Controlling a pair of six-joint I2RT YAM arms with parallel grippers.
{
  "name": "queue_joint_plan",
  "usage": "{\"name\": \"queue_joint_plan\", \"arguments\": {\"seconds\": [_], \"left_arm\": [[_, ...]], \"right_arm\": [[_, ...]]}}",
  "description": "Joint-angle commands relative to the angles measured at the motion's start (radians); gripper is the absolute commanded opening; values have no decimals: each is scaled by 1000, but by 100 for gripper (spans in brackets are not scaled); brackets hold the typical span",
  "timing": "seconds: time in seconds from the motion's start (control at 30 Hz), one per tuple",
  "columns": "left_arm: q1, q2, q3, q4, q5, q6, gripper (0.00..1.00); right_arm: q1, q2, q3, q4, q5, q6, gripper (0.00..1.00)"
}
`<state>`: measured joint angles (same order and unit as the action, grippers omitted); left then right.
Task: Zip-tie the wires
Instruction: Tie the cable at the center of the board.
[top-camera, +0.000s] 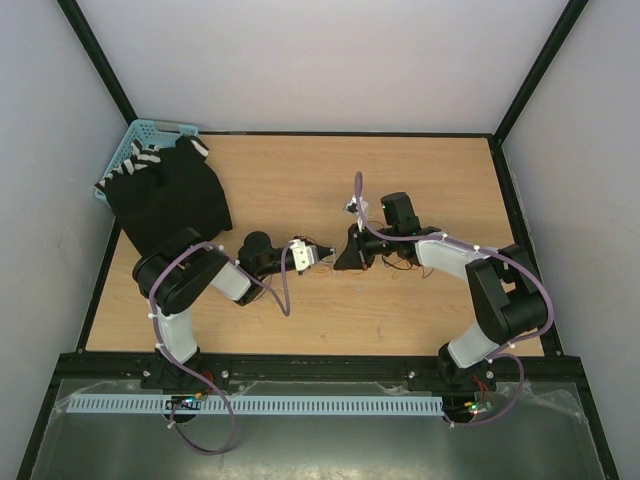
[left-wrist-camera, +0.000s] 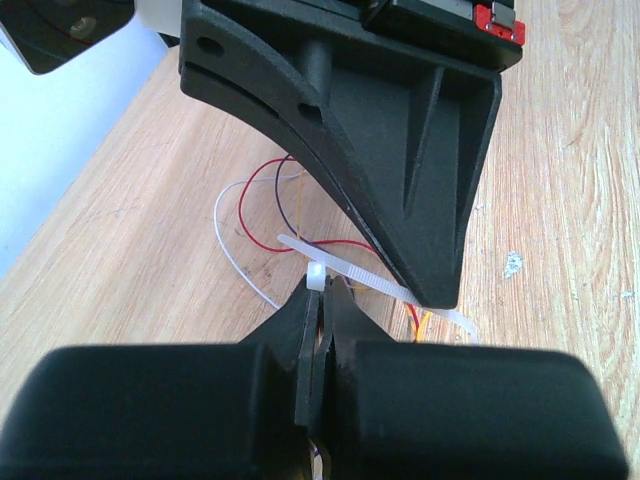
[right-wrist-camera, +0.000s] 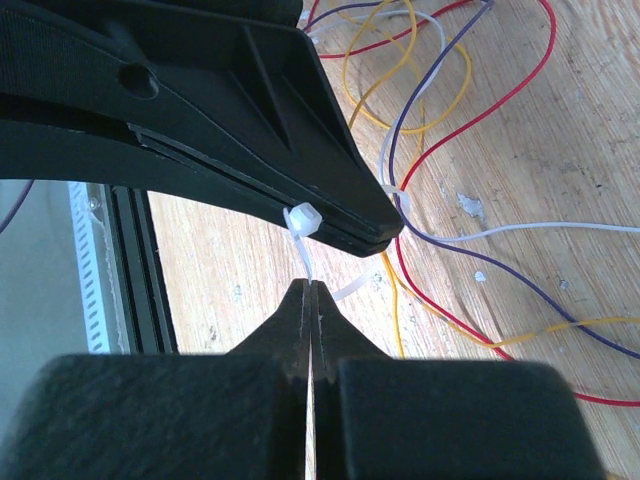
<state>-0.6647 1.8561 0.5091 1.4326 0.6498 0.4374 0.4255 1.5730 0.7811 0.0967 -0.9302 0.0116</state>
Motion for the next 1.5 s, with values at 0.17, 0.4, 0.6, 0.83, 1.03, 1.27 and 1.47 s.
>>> {"name": "queue_joint_plan", "arguments": {"seconds": [0.17, 0.4, 0.6, 0.83, 1.03, 1.27, 1.47], "left_arm": [[-7, 8, -1, 48, -1, -2, 0], [-7, 2, -2, 48, -10, 8, 0], [-9, -2, 0, 48, -12, 11, 0], [-17, 1, 2, 48, -7, 23, 0], [-24, 1, 2, 48, -8, 38, 0], [-27, 2, 0, 48, -10, 48, 0], [-28, 3, -1, 48, -5, 54, 0]], "right_arm": [[-4, -1, -15, -30, -60, -33, 0], [-3, -9, -39, -15, -61, -24, 0], [8, 8, -46, 1, -65, -16, 0], [15, 13, -39, 0, -67, -18, 0], [15, 21, -38, -4, -68, -21, 0], [15, 24, -33, -5, -67, -21, 0], [15, 25, -30, -9, -66, -21, 0]]}}
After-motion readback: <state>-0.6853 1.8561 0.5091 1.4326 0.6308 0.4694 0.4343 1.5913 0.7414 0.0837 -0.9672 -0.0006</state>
